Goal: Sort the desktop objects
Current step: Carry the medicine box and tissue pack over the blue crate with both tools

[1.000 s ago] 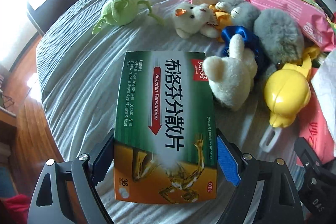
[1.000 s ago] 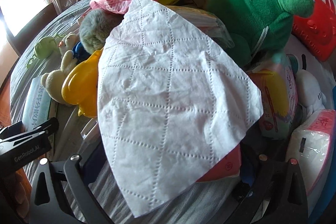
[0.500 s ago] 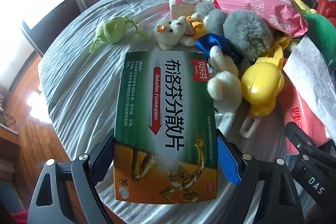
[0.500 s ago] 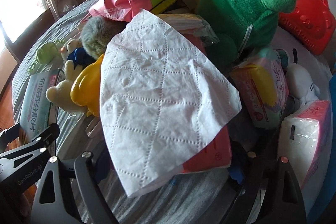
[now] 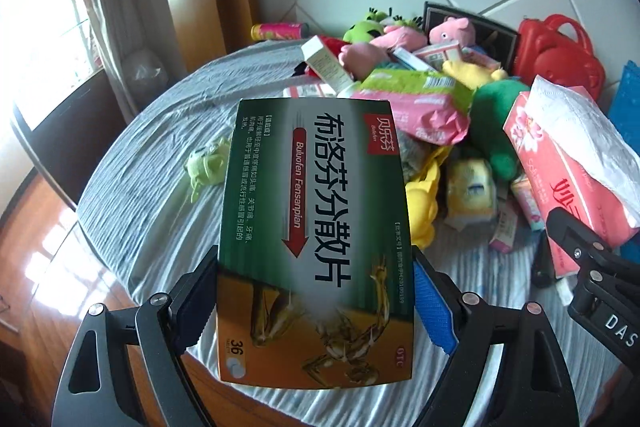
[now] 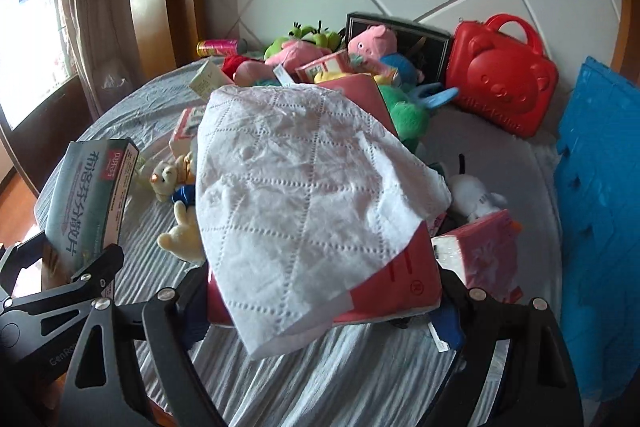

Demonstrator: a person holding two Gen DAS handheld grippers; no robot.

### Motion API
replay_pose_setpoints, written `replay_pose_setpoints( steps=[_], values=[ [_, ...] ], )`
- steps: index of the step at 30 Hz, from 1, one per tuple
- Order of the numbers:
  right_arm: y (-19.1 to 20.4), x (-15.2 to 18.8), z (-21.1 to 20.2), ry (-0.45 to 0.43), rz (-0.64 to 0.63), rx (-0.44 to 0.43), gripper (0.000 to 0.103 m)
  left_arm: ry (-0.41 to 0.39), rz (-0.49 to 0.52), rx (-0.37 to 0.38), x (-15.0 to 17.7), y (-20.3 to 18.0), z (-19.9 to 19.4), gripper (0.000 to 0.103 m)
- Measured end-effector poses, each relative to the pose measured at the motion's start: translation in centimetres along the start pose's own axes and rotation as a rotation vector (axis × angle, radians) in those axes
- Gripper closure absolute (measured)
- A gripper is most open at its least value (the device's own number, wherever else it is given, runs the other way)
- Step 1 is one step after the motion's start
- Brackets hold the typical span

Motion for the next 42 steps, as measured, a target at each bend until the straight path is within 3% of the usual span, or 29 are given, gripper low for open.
replay_pose_setpoints(
  steps=[8,17,23,31,36,42],
  values=[
    [1.6,-1.7,-9.9,-0.158,0.035,0.098,0.016,-0.131,0.038,0.142,-3.0,1.6,-7.2,0.016],
    [-2.9,-3.0,-21.5,-0.325,0.104,0.263,0.016,-0.243,0.090,0.284,-5.6,-2.6,-14.0,0.016],
    [-11.0,-2.2,-29.4,-0.432,0.170,0.397,0.016,-0.340,0.153,0.390,-6.4,-10.6,-20.2,0.016],
    [-24.1,1.4,-39.9,-0.498,0.208,0.542,0.016,-0.442,0.209,0.529,-5.9,-26.0,-30.9,0.016],
    [-31.7,3.3,-42.8,-0.446,0.227,0.572,0.016,-0.405,0.261,0.575,-4.8,-35.1,-35.3,0.016],
    [-39.9,5.6,-39.7,-0.307,0.303,0.553,0.016,-0.334,0.392,0.558,-2.0,-43.2,-36.8,0.016]
  ],
)
Point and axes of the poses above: each gripper's, at about its wrist camera, not at the fingertips, and z roughly the way its jaws point, y to its left, x to its underside, the point moved 3 cm from there along z, roughly the way its jaws point, and after that the axes turned 11 degrees about -x, right-handed, at the moved point
